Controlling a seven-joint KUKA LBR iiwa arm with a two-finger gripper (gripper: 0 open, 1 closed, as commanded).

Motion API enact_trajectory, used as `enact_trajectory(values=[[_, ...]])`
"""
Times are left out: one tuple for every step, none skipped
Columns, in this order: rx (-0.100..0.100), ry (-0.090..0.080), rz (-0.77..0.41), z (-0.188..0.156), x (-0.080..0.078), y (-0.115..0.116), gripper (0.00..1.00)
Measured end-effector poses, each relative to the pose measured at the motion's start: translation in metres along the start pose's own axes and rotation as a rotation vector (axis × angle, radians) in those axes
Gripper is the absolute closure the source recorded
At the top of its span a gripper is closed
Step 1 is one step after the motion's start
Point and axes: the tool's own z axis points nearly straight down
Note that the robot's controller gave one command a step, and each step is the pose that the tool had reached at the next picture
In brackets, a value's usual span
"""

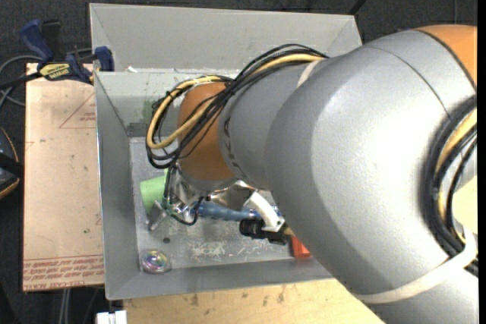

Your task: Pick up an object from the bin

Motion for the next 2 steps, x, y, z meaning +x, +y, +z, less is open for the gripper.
enact_trajectory(values=[[-0.008, -0.001, 0.0, -0.003, 0.0, 0.003, 1.0], [-0.004, -0.001, -0.004, -0.098, -0.001, 0.005, 1.0]])
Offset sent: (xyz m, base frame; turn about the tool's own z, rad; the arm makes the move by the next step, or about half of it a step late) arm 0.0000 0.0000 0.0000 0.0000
